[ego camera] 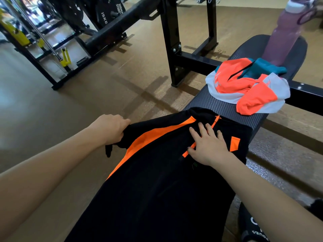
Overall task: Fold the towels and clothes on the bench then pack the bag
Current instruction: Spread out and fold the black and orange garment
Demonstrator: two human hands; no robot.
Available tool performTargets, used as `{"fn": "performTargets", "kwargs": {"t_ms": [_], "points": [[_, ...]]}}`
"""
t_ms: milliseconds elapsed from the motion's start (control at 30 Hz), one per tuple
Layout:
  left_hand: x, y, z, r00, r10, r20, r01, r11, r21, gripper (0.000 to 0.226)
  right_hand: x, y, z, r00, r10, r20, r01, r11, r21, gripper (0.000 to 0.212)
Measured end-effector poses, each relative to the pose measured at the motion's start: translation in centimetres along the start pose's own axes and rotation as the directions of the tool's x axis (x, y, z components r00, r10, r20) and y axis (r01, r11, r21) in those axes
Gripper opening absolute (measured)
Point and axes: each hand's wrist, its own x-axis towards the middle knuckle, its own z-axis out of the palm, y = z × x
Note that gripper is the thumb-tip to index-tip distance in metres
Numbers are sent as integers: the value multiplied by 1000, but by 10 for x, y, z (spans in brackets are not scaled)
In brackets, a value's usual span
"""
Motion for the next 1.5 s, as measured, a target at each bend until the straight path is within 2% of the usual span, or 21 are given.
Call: {"fn": "performTargets", "kwargs": {"t_ms": [133, 233, 300, 400, 467, 533, 633, 733, 833, 900, 967, 1067, 1133, 1233, 1300, 1367, 1500], "points": [[-42, 51, 3, 999, -8, -45, 9, 1000, 20, 17, 0, -1, -2, 1000, 1, -11, -1, 1000, 11, 80], [-68, 104, 29, 975, 98, -202, -123, 985, -117, 19, -1, -6, -2, 1000, -4, -27, 4, 1000, 0, 81], [-73, 136, 48, 967, 123, -222, -173, 959, -226, 16, -2, -9, -3, 999, -10, -39, 9, 1000, -20, 81], [-72, 162, 61, 990, -13, -141, -50, 900, -432, 5, -3, -12, -3, 1000, -8, -30, 8, 1000, -20, 81], [-69, 161, 64, 972, -154, -179, 25, 821, -570, 16, -4, -12, -3, 1000, -4, -23, 4, 1000, -19, 81], [-62, 155, 60, 945, -253, -208, 73, 782, -619, 32, -6, -12, -1, 999, -16, -42, 15, 1000, -24, 81], [-42, 146, 53, 939, -296, -175, 144, 800, -582, 45, -8, -13, 0, 995, -61, -82, 60, 998, -10, 81], [-29, 144, 50, 980, -172, -95, 115, 896, -430, 30, -10, -11, 1, 995, -76, -61, 76, 997, -6, 80], [-29, 144, 41, 977, -134, -164, 69, 933, -354, 25, -11, -11, 2, 992, -96, -78, 97, 995, 6, 79], [-31, 145, 36, 951, -159, -266, 51, 927, -372, 26, -11, -18, 2, 968, -191, -164, 196, 980, 15, 78], [-34, 152, 36, 939, -123, -320, -9, 925, -381, 26, -15, -31, 5, 914, -348, -209, 357, 934, 6, 76], [-40, 168, 48, 956, -8, -294, -101, 931, -351, 34, -27, -49, 19, 869, -484, -103, 483, 875, -34, 73], [-46, 169, 60, 955, 7, -298, -121, 922, -368, 38, -30, -53, 26, 879, -476, -23, 473, 878, -76, 68], [-61, 159, 77, 942, -90, -323, -72, 886, -458, 30, -28, -50, 20, 892, -450, -46, 441, 888, -134, 54], [-76, 147, 95, 948, -137, -289, -25, 869, -494, 29, -28, -46, 18, 915, -403, -27, 395, 907, -150, 54], [-92, 137, 114, 963, -91, -253, -45, 872, -487, 26, -30, -43, 18, 939, -345, 15, 342, 924, -173, 60], [-114, 126, 129, 936, 37, -350, -173, 914, -366, 20, -33, -42, 19, 962, -272, 29, 272, 940, -208, 67]]}}
